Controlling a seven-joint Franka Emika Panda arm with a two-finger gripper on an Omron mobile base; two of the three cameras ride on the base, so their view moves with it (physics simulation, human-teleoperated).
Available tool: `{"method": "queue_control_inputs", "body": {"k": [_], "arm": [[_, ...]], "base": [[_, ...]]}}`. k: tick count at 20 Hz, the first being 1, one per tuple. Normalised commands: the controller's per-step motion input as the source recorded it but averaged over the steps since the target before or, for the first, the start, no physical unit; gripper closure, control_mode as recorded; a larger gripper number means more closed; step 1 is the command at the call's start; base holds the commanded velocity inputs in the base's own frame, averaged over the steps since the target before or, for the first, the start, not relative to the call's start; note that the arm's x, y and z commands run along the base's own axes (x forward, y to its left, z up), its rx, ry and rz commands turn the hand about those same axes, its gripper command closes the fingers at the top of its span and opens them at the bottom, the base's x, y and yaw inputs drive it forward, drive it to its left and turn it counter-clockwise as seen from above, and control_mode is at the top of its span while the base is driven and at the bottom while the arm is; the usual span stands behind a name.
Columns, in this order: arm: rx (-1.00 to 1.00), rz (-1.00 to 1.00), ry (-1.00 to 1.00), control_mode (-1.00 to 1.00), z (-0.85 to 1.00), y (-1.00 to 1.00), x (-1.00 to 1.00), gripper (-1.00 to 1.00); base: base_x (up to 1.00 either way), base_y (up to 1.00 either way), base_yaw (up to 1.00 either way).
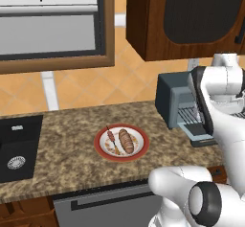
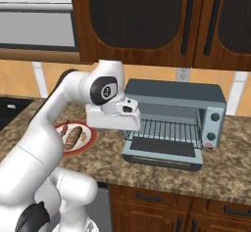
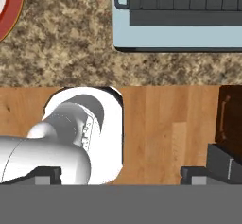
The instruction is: Pick up the kebab skewer and baguette bread, and place them inside the toaster oven. Close the toaster oven door and start by setting the timer.
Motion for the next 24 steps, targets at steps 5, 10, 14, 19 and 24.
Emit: {"method": "queue_control_inputs", "body": {"k": [5,10,14,19,24], "arm": [[0.0,0.0,0.18,-1.0,-0.01,0.92,0.0,-1.0],[0.0,0.0,0.16,-1.0,-0.13,0.8,0.0,-1.0],[0.0,0.0,0.11,-1.0,-0.26,0.78,0.06,-1.0],[0.0,0.0,0.15,-1.0,-0.18,0.56,0.04,-1.0],[0.0,0.0,0.02,-1.0,-0.31,0.48,0.21,-1.0]], "base": [[0.0,0.0,0.0],[0.0,0.0,0.0],[0.0,0.0,0.0],[0.0,0.0,0.0],[0.0,0.0,0.0]]}}
